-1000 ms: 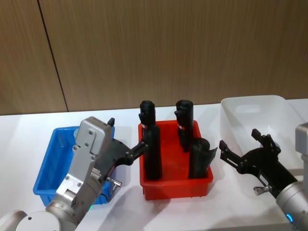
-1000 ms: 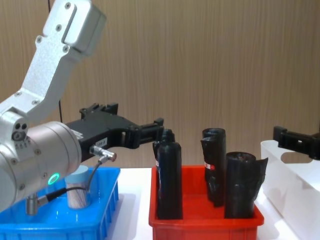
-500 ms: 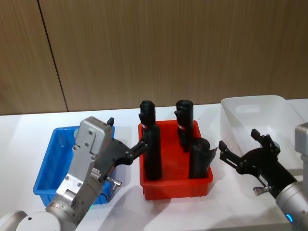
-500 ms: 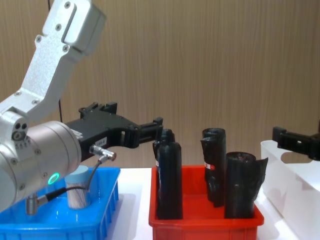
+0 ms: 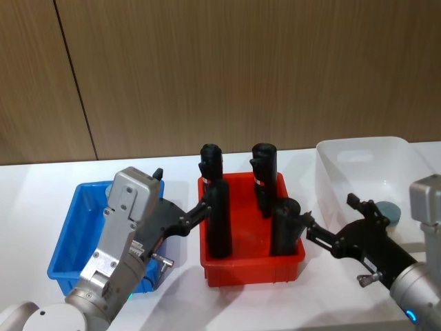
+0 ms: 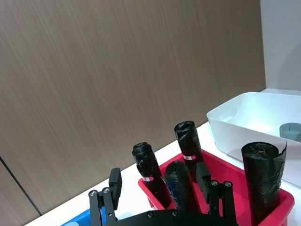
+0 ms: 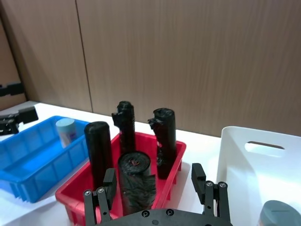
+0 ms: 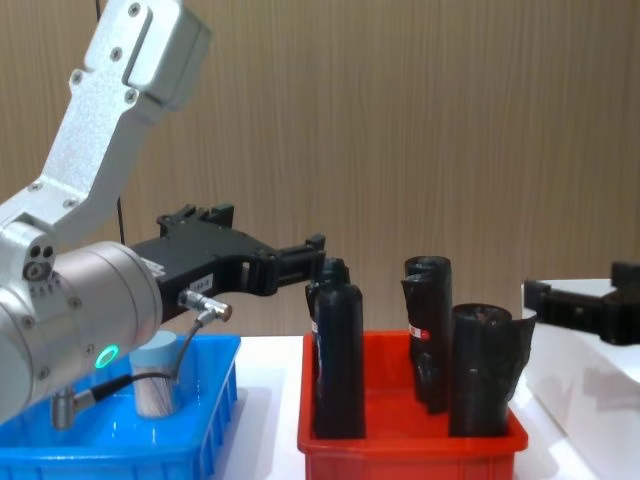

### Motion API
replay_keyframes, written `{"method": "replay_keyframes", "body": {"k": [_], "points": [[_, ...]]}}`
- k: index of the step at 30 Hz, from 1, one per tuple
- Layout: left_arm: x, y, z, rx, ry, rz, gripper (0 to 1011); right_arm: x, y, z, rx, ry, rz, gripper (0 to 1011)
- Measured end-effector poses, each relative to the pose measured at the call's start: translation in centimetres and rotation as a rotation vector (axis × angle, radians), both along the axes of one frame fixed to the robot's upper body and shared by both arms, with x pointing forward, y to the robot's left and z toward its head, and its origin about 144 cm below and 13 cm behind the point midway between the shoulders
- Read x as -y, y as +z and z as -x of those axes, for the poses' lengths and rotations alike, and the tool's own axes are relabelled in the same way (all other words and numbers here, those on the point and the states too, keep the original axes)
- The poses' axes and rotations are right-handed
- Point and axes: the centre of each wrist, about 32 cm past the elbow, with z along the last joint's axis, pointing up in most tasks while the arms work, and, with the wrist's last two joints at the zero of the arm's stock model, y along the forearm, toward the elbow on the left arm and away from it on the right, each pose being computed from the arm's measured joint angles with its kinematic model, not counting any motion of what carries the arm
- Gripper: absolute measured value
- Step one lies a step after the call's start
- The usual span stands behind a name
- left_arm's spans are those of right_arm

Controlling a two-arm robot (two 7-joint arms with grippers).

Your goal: Pick the cotton swabs from the blue box and place them into the white box.

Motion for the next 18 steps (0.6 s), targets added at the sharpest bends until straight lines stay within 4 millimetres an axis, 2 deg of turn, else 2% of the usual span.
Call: {"method": "replay_keyframes", "body": {"k": [18], "points": [[0.0,0.0,0.0,-0.001,0.000,0.000,1003,-0.2,-0.9,-2.3,-0.070,0.076,0.064,1001]]}}
